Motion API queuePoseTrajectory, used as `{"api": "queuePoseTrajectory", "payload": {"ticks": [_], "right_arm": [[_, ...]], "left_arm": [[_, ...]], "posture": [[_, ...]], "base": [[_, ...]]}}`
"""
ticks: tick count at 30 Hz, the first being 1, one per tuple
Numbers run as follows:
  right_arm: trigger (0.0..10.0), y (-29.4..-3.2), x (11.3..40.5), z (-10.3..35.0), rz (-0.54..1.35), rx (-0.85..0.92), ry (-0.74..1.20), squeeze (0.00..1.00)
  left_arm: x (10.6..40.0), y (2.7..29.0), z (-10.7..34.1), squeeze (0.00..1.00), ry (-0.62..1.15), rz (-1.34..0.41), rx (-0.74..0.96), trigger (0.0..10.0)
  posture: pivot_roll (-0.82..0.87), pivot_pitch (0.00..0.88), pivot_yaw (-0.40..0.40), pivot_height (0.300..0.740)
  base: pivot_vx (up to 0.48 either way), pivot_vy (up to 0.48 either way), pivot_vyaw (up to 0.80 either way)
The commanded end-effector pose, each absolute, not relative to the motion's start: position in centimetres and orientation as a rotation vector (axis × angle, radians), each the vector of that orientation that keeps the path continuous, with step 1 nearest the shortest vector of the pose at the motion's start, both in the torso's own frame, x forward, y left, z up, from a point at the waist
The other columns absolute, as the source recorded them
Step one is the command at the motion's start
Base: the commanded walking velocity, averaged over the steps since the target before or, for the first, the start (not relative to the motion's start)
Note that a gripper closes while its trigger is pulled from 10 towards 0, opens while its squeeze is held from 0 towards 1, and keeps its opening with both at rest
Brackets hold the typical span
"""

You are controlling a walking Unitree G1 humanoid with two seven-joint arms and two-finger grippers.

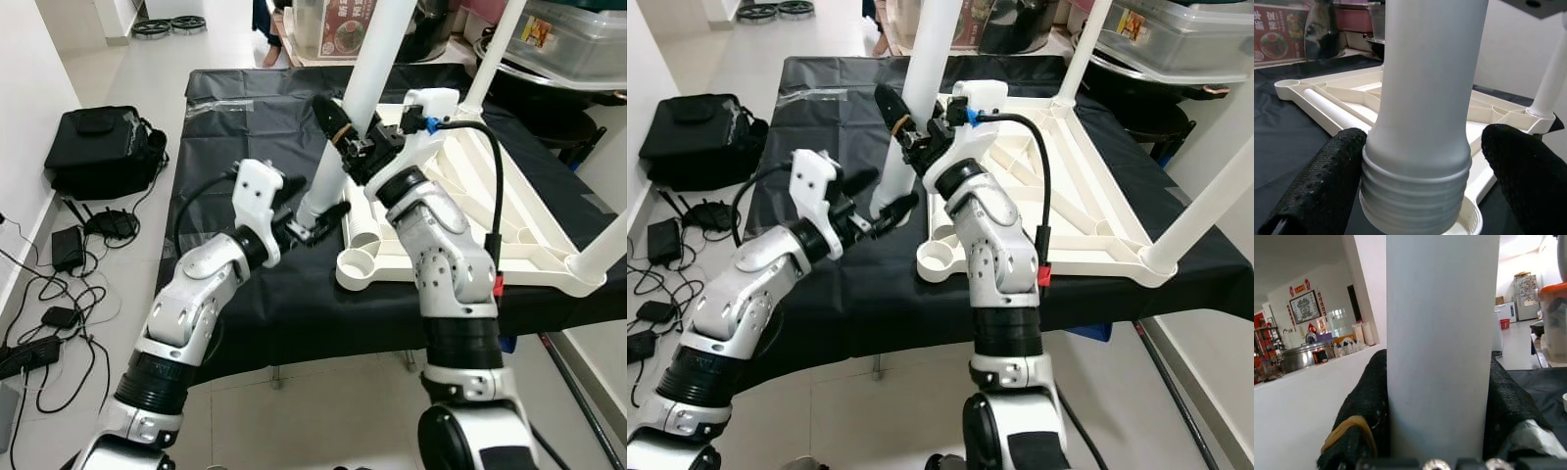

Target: Building children table

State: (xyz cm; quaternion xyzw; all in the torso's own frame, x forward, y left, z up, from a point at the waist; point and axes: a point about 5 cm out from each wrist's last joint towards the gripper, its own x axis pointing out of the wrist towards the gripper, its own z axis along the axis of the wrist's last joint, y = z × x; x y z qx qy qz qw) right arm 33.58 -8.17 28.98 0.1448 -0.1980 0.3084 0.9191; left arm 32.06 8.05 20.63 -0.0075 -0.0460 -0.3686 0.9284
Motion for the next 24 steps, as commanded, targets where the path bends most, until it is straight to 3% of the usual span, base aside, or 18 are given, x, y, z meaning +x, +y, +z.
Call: {"api": "queuePoseTrajectory", "payload": {"ticks": [1, 9, 10, 22, 23, 24], "right_arm": [[0.0, -7.7, 33.0, 29.4, 0.67, 0.316, -0.424, 0.0], [0.0, -7.3, 32.4, 29.3, 0.697, 0.32, -0.415, 0.0], [0.0, -7.3, 32.2, 29.2, 0.699, 0.313, -0.407, 0.0], [0.0, -7.3, 32.2, 28.8, 0.691, 0.297, -0.39, 0.0], [0.0, -7.4, 32.2, 28.7, 0.685, 0.295, -0.384, 0.0], [0.0, -7.4, 32.2, 28.7, 0.685, 0.295, -0.384, 0.0]], "left_arm": [[31.6, 7.3, 19.2, 0.0, -0.032, -0.788, 0.022, 10.0], [31.9, 7.1, 19.3, 0.0, -0.031, -0.767, 0.036, 10.0], [32.3, 7.3, 19.9, 0.0, -0.059, -0.735, 0.04, 0.0], [33.0, 7.9, 20.7, 0.0, -0.114, -0.648, 0.084, 0.0], [32.9, 7.7, 20.7, 0.0, -0.106, -0.655, 0.117, 4.9], [32.9, 7.7, 20.7, 0.0, -0.106, -0.655, 0.117, 4.9]], "posture": [[0.09, 0.079, -0.072, 0.74], [0.09, 0.083, -0.077, 0.74], [0.1, 0.082, -0.077, 0.74], [0.09, 0.088, -0.078, 0.74], [0.09, 0.088, -0.078, 0.74], [0.09, 0.088, -0.078, 0.74]], "base": [[0.0, 0.0, 0.0], [0.0, 0.0, 0.0], [0.0, 0.0, 0.0], [0.0, 0.0, 0.0], [0.0, 0.0, 0.0], [0.0, 0.0, 0.0]]}}
